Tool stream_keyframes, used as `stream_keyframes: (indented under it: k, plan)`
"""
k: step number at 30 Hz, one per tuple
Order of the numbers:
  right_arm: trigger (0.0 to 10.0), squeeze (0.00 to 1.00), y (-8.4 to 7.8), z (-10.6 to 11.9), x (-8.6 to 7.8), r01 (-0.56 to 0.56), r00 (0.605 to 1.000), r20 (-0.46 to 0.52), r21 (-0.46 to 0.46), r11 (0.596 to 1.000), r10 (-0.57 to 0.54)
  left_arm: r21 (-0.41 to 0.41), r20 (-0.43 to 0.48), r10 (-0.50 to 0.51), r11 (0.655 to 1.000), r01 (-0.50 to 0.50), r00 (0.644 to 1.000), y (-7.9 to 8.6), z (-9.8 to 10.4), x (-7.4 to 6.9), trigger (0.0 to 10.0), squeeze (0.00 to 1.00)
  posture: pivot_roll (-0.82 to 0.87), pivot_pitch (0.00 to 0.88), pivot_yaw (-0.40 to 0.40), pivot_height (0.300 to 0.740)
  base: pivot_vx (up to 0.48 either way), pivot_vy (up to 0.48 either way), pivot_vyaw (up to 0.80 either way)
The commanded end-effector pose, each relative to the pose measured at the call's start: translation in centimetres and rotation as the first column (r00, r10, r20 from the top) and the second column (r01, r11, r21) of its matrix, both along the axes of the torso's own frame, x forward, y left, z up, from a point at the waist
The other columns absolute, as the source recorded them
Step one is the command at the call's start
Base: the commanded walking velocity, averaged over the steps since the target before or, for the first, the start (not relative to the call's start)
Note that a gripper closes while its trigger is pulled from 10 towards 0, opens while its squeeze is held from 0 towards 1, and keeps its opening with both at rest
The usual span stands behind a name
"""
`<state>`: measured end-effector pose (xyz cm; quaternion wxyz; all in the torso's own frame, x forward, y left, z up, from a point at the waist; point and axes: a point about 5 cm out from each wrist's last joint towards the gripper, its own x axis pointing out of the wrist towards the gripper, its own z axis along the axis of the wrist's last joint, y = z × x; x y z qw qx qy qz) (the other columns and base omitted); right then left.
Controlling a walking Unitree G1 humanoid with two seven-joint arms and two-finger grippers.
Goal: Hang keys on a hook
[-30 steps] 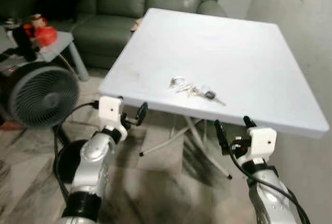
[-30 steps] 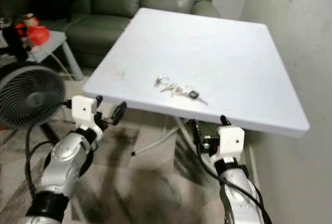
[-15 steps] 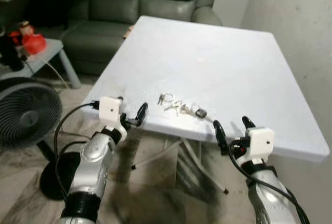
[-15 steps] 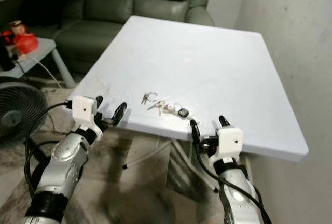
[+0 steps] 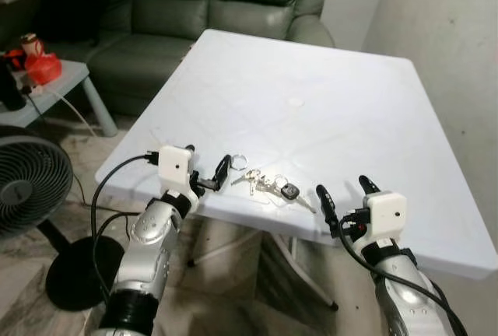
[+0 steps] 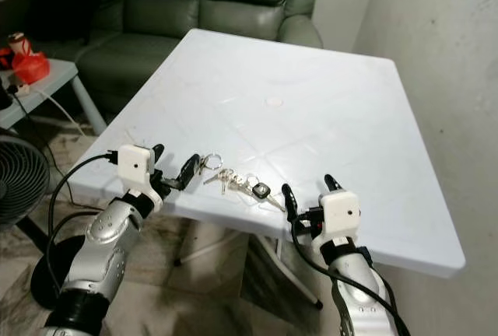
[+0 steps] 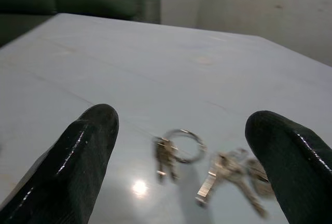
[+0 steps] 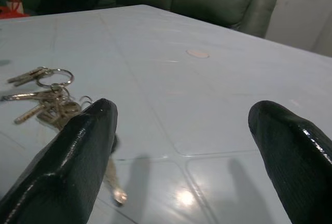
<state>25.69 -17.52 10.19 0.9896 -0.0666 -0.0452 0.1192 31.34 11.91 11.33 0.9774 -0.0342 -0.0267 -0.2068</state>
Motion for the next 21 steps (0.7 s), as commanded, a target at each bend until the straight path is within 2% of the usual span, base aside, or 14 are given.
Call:
stream_keyframes:
  k: [1,7,12,15,21]
  plan:
    - [10.0,0.0,0.3,0.4,0.2,-0.04,0.999,-0.003,-0.024,0.999,0.04,0.021,0.038,-0.043,0.999,0.042,0.998,-0.6,0.4,-0.5,10.0,0.0,0.0,0.076,-0.024,0.74,0.0,0.0,0.0]
    - [10.0,0.0,1.3,1.5,1.4,-0.191,0.982,-0.02,-0.076,0.979,0.19,0.002,0.024,-0.09,0.996,0.09,0.996,-1.5,0.0,-2.0,10.0,0.0,0.02,0.105,-0.053,0.74,0.0,0.0,0.0]
    - [10.0,0.0,1.4,1.9,2.7,-0.236,0.972,-0.027,-0.088,0.968,0.235,-0.009,0.032,-0.088,0.996,0.089,0.996,-1.7,0.1,-2.6,10.0,0.0,0.05,0.133,-0.088,0.74,0.0,0.0,0.0]
    - [10.0,0.0,2.0,2.4,4.0,-0.289,0.957,-0.039,-0.096,0.952,0.287,-0.013,0.039,-0.073,0.997,0.074,0.997,-1.6,0.3,-3.3,10.0,0.0,0.08,0.156,-0.113,0.74,0.0,0.0,0.0]
    - [10.0,0.0,3.0,3.0,5.4,-0.342,0.939,-0.054,-0.095,0.935,0.339,-0.003,0.051,-0.069,0.998,0.07,0.996,-1.8,0.5,-4.5,10.0,0.0,0.11,0.179,-0.135,0.74,0.0,0.0,0.0]
